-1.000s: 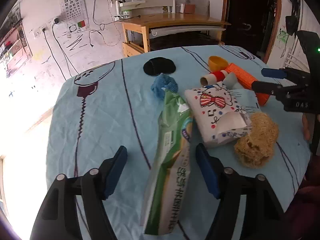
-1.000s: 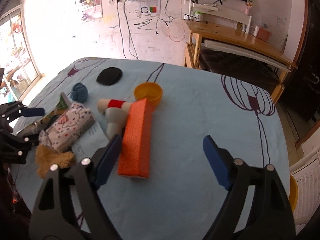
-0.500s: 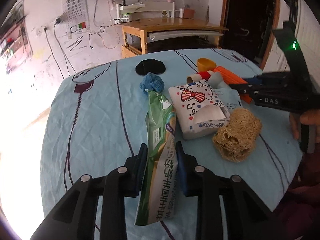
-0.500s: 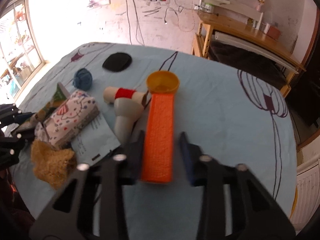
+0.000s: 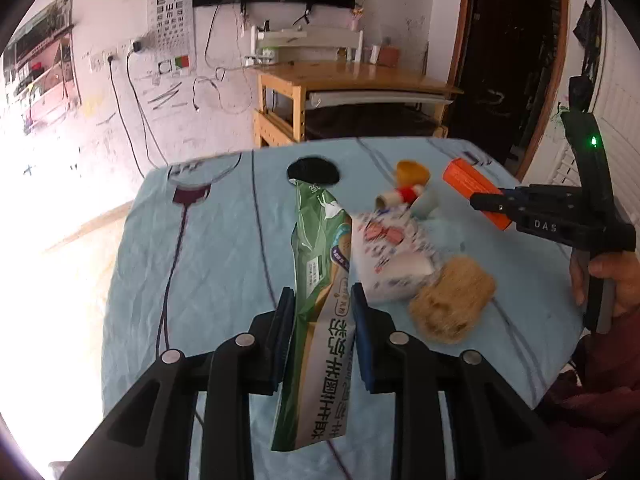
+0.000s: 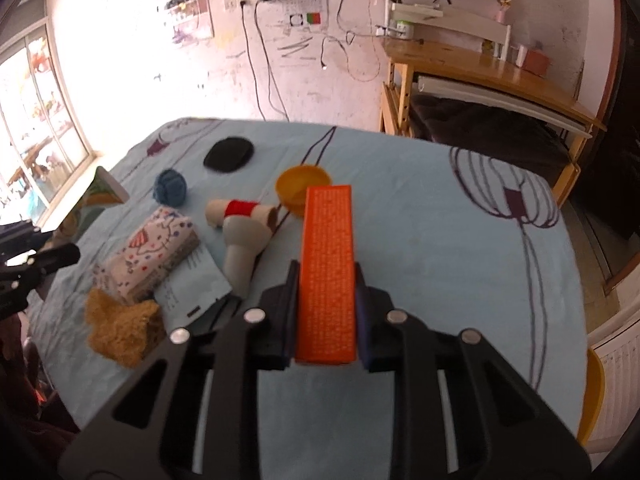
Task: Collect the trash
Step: 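Carry both items to the orange wastebasket and open both tools to drop them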
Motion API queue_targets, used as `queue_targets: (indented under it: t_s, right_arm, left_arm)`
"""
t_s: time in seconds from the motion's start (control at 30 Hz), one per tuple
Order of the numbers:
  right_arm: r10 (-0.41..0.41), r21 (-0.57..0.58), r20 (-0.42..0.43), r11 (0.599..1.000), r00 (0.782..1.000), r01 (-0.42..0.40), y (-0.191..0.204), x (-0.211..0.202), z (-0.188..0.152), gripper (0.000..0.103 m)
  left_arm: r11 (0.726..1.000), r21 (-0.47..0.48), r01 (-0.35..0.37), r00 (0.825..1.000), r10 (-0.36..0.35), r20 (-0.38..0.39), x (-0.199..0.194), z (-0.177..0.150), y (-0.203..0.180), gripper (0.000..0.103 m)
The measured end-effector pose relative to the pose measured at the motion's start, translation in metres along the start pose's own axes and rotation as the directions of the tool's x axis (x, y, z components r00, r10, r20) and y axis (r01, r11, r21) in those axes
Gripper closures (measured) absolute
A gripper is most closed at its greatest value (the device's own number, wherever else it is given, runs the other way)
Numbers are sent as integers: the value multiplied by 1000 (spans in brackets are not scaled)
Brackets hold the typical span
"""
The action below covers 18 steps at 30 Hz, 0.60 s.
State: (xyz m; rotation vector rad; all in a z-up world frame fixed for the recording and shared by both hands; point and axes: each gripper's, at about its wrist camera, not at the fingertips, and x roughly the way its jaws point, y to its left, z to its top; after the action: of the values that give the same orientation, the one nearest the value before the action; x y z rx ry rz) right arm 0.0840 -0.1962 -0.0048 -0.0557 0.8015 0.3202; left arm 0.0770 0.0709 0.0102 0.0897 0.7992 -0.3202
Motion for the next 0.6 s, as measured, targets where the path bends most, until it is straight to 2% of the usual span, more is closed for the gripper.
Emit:
queue_targets:
  t_s: [0.27, 0.6]
  right_arm:
    - [-12, 58, 90, 998, 996, 6, -34, -37, -7, 81]
    - [-81, 175, 182, 983, 980, 48, -109, -81, -31, 81]
  left_arm:
    - [996, 83, 34, 997, -39, 60, -12, 33, -54, 79]
    - [977, 200, 76, 993, -93, 77, -7, 69, -140, 79]
